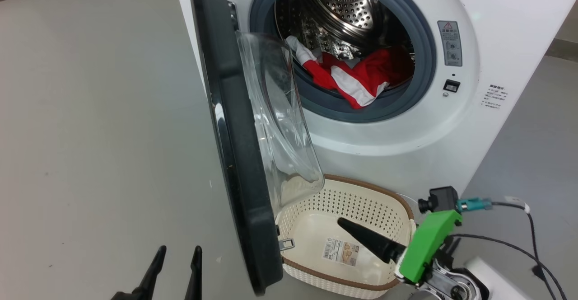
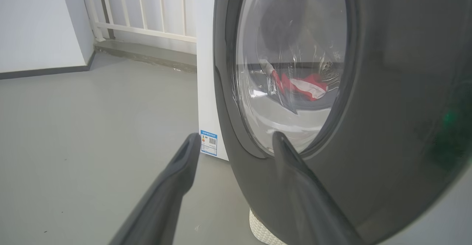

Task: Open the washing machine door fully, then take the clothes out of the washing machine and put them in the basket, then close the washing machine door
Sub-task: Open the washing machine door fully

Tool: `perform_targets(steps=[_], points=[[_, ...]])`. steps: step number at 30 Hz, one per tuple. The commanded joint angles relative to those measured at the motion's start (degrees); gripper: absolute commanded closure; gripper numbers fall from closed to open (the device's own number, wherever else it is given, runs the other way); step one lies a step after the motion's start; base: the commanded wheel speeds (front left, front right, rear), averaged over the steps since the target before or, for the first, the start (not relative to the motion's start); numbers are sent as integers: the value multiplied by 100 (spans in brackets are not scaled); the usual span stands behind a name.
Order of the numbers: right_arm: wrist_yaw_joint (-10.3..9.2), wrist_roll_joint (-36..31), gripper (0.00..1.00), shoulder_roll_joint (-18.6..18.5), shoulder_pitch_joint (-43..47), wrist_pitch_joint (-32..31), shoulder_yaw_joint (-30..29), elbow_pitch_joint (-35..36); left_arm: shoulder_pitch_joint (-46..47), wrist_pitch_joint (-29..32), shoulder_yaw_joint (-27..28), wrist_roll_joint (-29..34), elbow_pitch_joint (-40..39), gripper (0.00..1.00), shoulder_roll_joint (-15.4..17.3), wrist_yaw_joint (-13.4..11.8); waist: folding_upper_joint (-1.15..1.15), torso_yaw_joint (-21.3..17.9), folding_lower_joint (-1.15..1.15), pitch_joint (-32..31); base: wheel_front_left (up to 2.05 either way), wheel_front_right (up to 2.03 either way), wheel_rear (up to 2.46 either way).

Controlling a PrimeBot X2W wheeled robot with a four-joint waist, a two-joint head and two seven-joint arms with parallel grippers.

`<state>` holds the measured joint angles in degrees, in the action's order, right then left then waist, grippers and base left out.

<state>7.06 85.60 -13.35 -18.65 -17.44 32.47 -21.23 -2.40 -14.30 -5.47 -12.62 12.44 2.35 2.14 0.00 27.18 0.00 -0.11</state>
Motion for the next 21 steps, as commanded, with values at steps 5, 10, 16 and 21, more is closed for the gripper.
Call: perform_targets(steps=[5, 10, 16, 21], points=[[43, -149, 0, -232, 250, 522, 133, -42, 107, -70, 266, 70, -95, 0, 53, 54, 0, -43, 0, 0, 0, 0, 0], [43, -252, 0, -401, 393, 1061, 209, -187, 78, -70, 323, 77, -91, 0, 53, 52, 0, -105, 0, 6, 0, 0, 0], [43, -586, 0, -621, 393, 1778, 482, -363, 83, -70, 368, 67, -95, 0, 53, 46, 0, -176, 0, 45, 0, 0, 0], [43, -878, 0, -766, 312, 2417, 815, -564, 98, -70, 385, 61, -74, 0, 53, 44, 0, -222, 0, 59, 0, 0, 0]])
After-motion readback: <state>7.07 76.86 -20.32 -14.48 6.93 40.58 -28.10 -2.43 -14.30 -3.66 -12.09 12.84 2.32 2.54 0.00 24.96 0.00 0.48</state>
